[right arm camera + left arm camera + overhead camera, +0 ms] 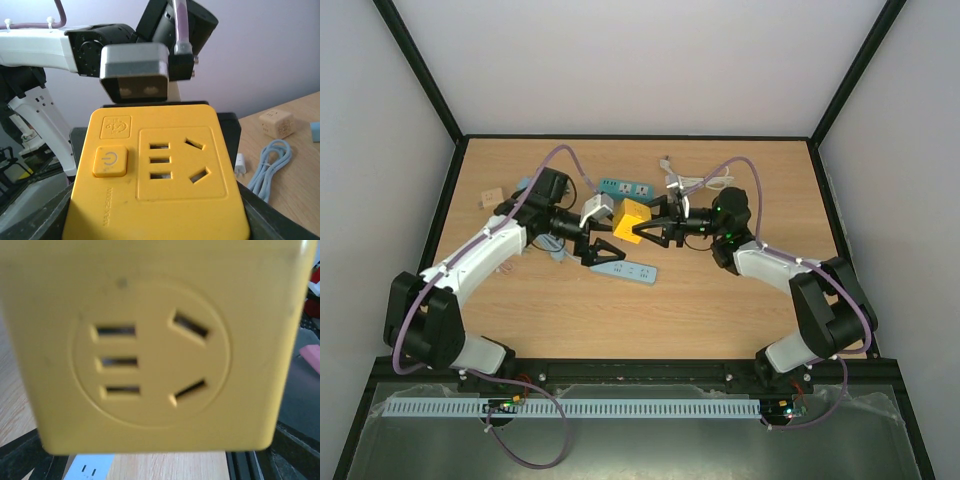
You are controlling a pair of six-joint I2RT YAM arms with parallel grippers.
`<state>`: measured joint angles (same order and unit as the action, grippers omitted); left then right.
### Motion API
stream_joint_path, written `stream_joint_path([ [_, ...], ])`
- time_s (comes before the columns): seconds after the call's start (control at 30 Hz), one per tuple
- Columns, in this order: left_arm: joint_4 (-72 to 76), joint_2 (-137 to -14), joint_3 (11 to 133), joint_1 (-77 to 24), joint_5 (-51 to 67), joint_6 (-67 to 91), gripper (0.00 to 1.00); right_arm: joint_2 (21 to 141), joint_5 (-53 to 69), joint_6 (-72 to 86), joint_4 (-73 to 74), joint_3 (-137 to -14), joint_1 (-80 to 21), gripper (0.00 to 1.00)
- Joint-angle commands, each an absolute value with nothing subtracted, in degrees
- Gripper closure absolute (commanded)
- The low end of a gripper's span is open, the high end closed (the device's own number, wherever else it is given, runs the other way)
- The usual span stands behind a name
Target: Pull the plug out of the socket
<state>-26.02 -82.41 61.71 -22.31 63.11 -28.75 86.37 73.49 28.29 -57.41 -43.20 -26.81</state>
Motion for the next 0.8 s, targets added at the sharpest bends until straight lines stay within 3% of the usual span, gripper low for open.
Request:
stream_joint_path([
  [0.0,-23.81,-80.69,61.09,-22.25,66.28,-25.05,0.01,85.8,74.97,27.57,-60.37,-42.42,-27.71,0.98],
  [0.33,-21.17,-79.9,58.17,-22.03,63.82,-21.7,0.0,84.85,75.68,23.7,-55.49,-41.08,-29.0,0.98],
  [0.57,-21.79,-79.54,58.61,-21.44,68.51,-21.41,0.01,84.21,73.76,14.89,-44.81,-41.62,-29.18,0.99],
  [0.77,-23.15,-79.72,59.5,-21.88,70.51,-23.05,0.11,84.27,73.53,9.8,-38.02,-42.93,-29.58,0.99],
])
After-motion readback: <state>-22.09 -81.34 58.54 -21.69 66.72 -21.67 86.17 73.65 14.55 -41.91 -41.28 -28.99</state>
